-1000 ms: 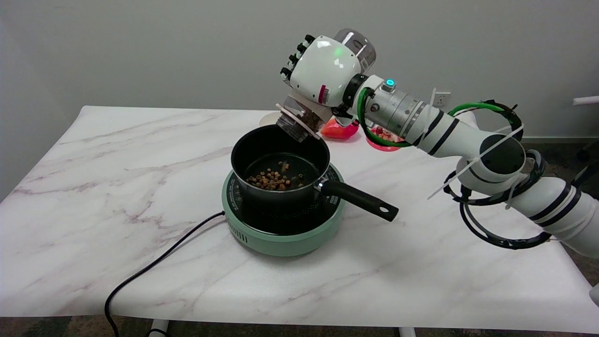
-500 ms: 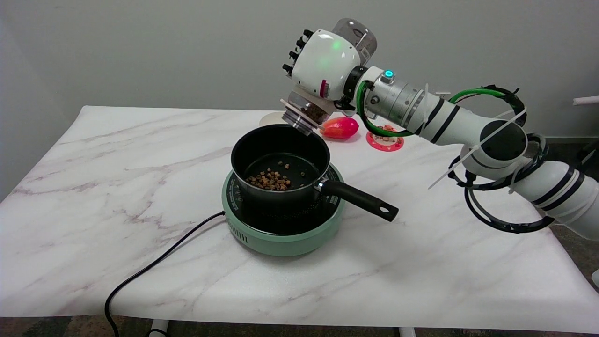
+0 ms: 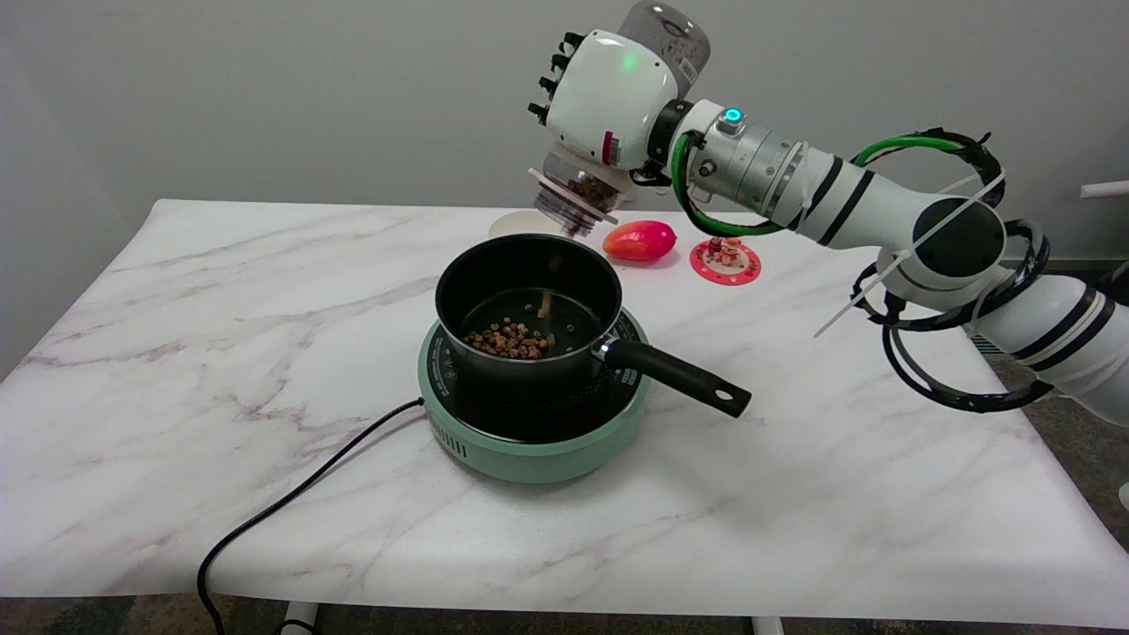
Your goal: Pour the contents of the bottle into the soup pot.
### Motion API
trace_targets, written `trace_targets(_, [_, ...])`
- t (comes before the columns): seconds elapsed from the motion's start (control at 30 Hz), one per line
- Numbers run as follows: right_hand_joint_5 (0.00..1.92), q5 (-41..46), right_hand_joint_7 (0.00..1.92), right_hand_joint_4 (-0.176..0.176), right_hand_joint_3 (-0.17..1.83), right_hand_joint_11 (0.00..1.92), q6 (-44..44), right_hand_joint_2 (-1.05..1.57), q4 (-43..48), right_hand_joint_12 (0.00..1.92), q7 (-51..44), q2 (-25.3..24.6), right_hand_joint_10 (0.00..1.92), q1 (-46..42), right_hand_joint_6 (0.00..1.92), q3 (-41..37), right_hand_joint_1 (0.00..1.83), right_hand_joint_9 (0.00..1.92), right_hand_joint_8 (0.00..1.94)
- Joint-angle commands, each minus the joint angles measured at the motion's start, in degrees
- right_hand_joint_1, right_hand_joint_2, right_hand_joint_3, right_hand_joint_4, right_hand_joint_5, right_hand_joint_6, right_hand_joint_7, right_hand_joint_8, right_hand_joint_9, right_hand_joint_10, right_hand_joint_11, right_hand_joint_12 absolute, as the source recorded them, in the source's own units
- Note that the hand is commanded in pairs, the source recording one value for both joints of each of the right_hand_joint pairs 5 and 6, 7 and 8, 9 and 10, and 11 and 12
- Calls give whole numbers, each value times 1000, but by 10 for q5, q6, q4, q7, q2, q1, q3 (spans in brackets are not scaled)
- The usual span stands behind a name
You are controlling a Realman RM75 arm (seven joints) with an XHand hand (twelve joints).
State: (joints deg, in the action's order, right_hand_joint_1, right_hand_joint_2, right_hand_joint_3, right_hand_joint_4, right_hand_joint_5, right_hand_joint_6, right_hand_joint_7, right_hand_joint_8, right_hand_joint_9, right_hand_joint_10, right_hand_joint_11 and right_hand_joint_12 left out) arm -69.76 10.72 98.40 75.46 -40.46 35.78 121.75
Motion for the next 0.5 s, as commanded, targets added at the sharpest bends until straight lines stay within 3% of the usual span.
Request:
trace_targets(0.03, [1583,-8,1600,0,695,1070,17,570,10,1070,-10,16,1123,25,1583,27,1504,1123,1600])
trace_targets(0.5, [1602,-8,1616,0,667,1080,22,622,13,1080,-34,19,1130,33,1602,35,1492,1130,1616])
